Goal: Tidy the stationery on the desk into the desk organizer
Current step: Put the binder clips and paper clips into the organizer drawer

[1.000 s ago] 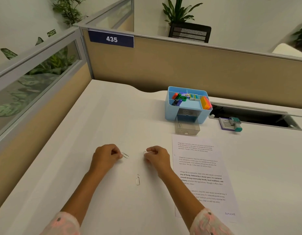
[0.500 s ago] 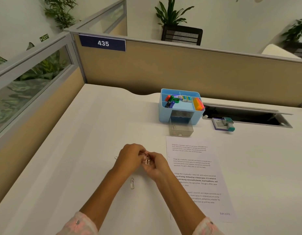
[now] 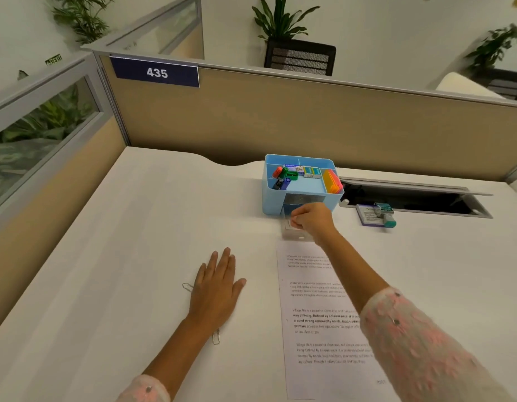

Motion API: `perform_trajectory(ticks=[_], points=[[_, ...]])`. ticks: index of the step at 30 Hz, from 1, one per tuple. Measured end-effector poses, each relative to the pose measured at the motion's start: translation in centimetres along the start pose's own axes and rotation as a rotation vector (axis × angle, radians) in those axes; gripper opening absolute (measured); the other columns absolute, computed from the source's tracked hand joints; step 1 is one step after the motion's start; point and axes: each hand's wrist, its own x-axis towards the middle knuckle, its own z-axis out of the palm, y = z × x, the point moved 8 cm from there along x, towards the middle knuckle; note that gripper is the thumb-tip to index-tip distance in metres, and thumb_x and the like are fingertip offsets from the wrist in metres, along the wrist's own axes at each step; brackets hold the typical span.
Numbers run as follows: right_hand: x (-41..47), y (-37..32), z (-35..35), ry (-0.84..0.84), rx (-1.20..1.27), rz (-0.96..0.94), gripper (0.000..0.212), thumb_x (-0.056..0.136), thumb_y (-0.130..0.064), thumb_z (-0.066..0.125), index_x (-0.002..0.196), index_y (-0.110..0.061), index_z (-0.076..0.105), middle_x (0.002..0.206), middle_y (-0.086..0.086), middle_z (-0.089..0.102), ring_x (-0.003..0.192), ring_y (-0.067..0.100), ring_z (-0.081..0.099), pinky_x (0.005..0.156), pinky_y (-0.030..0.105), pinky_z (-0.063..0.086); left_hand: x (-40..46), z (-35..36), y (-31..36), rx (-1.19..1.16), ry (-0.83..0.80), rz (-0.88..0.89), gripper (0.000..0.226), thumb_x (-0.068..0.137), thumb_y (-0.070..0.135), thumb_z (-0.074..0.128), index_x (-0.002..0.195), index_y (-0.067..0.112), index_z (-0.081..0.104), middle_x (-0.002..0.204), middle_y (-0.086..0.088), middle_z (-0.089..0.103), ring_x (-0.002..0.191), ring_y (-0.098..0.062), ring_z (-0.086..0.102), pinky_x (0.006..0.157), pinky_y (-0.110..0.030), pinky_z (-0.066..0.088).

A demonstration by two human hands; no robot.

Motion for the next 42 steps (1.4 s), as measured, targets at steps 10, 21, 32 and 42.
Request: perform_trajectory(ticks=[10, 21, 32, 42], points=[[3.4, -0.7, 2.3, -0.149, -0.776, -0.318, 0.025, 0.089, -0.009, 0.059, 0.112, -0.012, 0.067, 0.119, 0.010, 0.063, 0.106, 0.026, 0.056, 0.096, 0.031, 0.047, -0.2, -0.2, 0.1, -0.001, 0.097, 0.028, 0.064, 0.094, 0.049, 0.011, 0.145, 0.013, 0.028, 0.153, -0.003, 0.024, 0.142, -0.024, 0.021, 0.112, -0.042, 0.017], [-2.8, -1.1, -0.1, 0.338, -0.299, -0.470, 0.020, 0.089, -0.005, 0.059, 0.104, -0.009, 0.071, 0.108, 0.010, 0.070, 0.097, 0.022, 0.063, 0.085, 0.021, 0.043, -0.5, -2.9, -1.7, -0.215, 0.186, 0.012, 0.049, 0.098, 0.036, 0.030, 0.140, 0.012, 0.040, 0.146, -0.004, 0.042, 0.135, -0.017, 0.038, 0.109, -0.039, 0.028], [-15.5, 4.6, 13.2, -0.136, -0.310, -0.341, 0.026, 0.077, -0.034, 0.069, 0.086, -0.010, 0.070, 0.084, 0.006, 0.068, 0.077, 0.022, 0.061, 0.068, 0.029, 0.043, -3.7, -5.0, -9.3, -0.339, 0.115, -0.035, 0.029, 0.084, 0.026, 0.067, 0.112, 0.020, 0.066, 0.111, 0.003, 0.052, 0.102, -0.021, 0.046, 0.091, -0.038, 0.039], [-19.1, 5.3, 15.3, -0.174, -0.569, -0.311, 0.020, 0.086, -0.009, 0.055, 0.104, -0.011, 0.064, 0.103, 0.006, 0.067, 0.094, 0.023, 0.061, 0.077, 0.031, 0.050, -5.0, -5.1, -8.3, -0.338, 0.105, -0.020, 0.008, 0.088, 0.024, 0.061, 0.091, 0.018, 0.065, 0.102, 0.004, 0.051, 0.095, -0.018, 0.049, 0.083, -0.035, 0.041]])
